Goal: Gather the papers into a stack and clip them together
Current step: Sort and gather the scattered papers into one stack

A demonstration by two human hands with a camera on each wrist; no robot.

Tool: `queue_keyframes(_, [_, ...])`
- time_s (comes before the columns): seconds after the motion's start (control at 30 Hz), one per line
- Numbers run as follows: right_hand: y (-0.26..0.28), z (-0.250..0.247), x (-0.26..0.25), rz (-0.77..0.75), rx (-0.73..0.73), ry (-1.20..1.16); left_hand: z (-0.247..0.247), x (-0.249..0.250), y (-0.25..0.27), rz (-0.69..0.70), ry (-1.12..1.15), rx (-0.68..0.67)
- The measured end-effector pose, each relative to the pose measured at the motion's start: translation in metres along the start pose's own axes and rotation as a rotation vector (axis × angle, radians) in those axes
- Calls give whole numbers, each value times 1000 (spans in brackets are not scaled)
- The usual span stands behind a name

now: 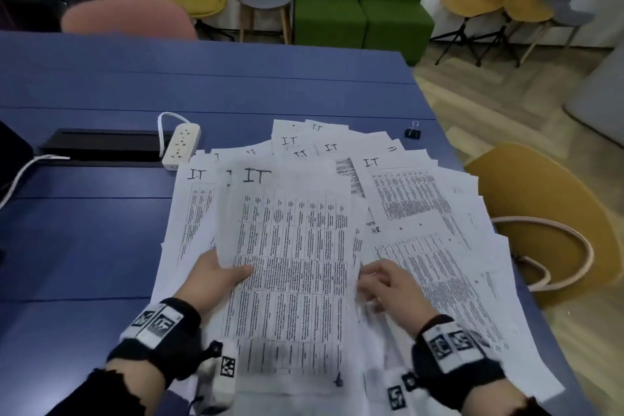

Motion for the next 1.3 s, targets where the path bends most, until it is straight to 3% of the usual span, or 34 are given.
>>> queue_keyframes(0.1, [10,-94,30,58,311,121,15,6,7,-9,179,-50])
queue_keyframes(0.17, [21,-150,55,188,493,273,38,4,4,-26,237,-88])
queue_keyframes(0.2, [26,-167,69,273,516,306,54,3,2,-44,240,-104])
queue_keyframes(0.3, [23,-177,97,403,410,411,102,-4,-5,-83,215,-156])
queue_keyframes(0.43, [9,-161,110,344,290,415,161,-11,-7,-173,172,-173])
queue_keyframes(0.53, [5,-159,106,299,311,484,179,-15,-7,-174,46,-105])
queue_keyframes(0.63, [7,-167,103,266,371,563,183,-19,-8,-166,37,-17])
queue_keyframes(0.73, [10,-170,108,263,347,386,188,-19,-3,-170,59,39])
queue_keyframes(0.83, [10,-153,112,277,214,235,194,-27,-5,-200,151,54])
queue_keyframes(0.97, [7,-120,100,227,73,265,213,-30,-9,-210,74,-35])
queue_keyframes(1.1, [8,-110,92,105,36,211,199,-27,4,-167,-21,71])
queue_keyframes(1.2, [5,-123,78,26,56,171,177,-3,12,-99,-90,57])
queue_keyframes(1.3, [-4,-162,55,-42,224,106,150,33,21,15,-180,6])
Point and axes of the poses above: each hand's wrist, its own y-axis away from the middle knuckle, its own z-axis out of the palm, x = y × z, the point moved 9 cm from there along -y, towards the middle knuckle, and after that the axes turned 7 degrees about -x, right-handed, at the moved point
